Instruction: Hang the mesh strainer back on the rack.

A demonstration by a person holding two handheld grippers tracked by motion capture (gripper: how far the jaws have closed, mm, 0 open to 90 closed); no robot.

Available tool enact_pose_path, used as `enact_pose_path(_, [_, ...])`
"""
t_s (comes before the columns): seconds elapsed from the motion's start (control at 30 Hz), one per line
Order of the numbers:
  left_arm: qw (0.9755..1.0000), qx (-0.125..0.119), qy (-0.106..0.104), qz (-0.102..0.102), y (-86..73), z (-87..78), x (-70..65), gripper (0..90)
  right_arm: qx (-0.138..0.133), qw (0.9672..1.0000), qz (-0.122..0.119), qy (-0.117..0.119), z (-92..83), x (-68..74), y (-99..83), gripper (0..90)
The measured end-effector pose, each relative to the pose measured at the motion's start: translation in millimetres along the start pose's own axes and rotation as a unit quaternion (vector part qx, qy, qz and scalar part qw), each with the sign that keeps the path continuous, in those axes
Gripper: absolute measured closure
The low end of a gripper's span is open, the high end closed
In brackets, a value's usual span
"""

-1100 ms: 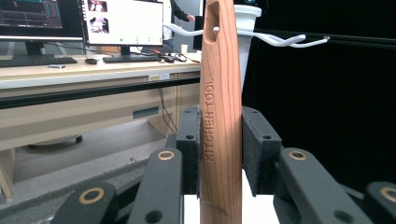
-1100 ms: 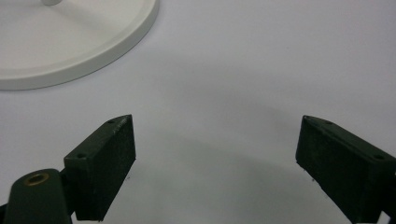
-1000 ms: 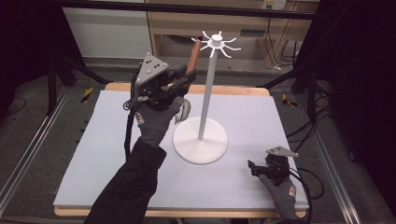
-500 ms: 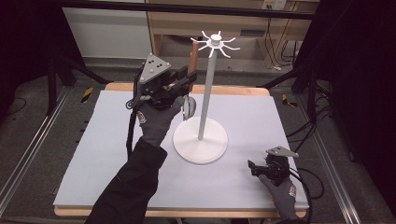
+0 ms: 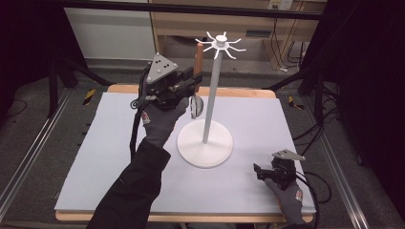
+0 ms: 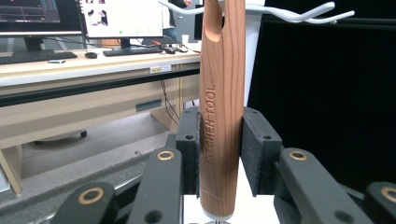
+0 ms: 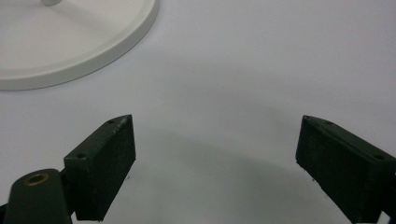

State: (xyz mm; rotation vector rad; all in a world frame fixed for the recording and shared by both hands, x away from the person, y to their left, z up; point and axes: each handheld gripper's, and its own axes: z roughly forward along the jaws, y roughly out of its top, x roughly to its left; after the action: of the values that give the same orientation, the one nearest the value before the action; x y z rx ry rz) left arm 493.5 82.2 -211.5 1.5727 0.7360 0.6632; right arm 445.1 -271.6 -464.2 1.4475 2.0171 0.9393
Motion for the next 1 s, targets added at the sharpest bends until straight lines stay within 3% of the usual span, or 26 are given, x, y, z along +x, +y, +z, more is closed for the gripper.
enact_pose_path(0.5, [0.9999,0.014,-0.001,0.006,3.7,9.8,-3.3,69.9,-0.001,1.0000,0.001,-0.001,-0.2,-0.3,-0.1,12.3])
enact_pose_path(0.77, [0.9999,0.010,0.001,0.005,-1.1,13.5,-2.8,69.6,-0.004,1.0000,-0.001,-0.003,-0.3,-0.9,-0.1,12.2])
enact_pose_path(0.9, [1.0000,-0.006,-0.004,-0.005,-4.2,11.6,1.7,57.7,-0.002,1.0000,0.002,-0.003,-0.4,-0.2,-0.2,12.1])
enact_pose_path(1.0, [0.9999,-0.004,-0.010,0.004,-6.8,6.9,5.9,51.5,-0.003,1.0000,0.001,-0.003,0.2,-0.6,-0.1,12.1])
